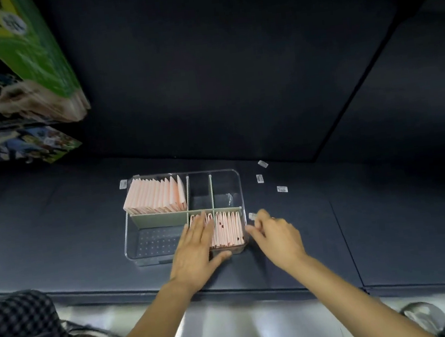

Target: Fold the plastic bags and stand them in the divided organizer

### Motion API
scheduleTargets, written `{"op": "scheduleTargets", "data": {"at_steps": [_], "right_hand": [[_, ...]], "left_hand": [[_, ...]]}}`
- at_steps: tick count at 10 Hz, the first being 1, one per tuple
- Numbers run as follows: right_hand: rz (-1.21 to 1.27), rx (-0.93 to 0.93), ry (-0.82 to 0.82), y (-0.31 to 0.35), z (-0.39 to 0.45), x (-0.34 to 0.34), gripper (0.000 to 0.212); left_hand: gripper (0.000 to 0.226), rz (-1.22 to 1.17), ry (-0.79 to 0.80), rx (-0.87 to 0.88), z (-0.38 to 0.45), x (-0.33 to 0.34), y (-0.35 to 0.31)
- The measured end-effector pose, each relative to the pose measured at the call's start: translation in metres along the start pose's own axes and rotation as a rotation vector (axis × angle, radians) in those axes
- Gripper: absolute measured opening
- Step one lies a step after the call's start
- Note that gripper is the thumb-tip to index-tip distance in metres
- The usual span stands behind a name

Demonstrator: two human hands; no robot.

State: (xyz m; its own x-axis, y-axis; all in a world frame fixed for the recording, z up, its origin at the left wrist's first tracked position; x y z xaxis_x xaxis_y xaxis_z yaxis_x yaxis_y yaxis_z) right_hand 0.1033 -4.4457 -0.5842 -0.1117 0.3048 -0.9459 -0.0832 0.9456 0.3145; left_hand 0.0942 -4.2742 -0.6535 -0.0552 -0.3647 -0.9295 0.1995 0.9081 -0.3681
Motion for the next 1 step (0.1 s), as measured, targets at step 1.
{"op": "scheduleTargets", "data": {"at_steps": [1], "right_hand": [[0.212,-0.026,-0.113,-0.0083,-0.0204,-0.0520,0.019]], "left_hand": [[0.056,-0.263,-0.226,-0.074,0.0039,-0.0498,-0.0183]]}}
Point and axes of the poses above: each hand's wrist, its own z-axis towards the middle knuckle, its own x-axis out of the palm, y = z × x, the point moved 6 cm from there along z, towards the middle knuckle, and after that the axes turned 3 degrees about -x, right-handed, at the moved point
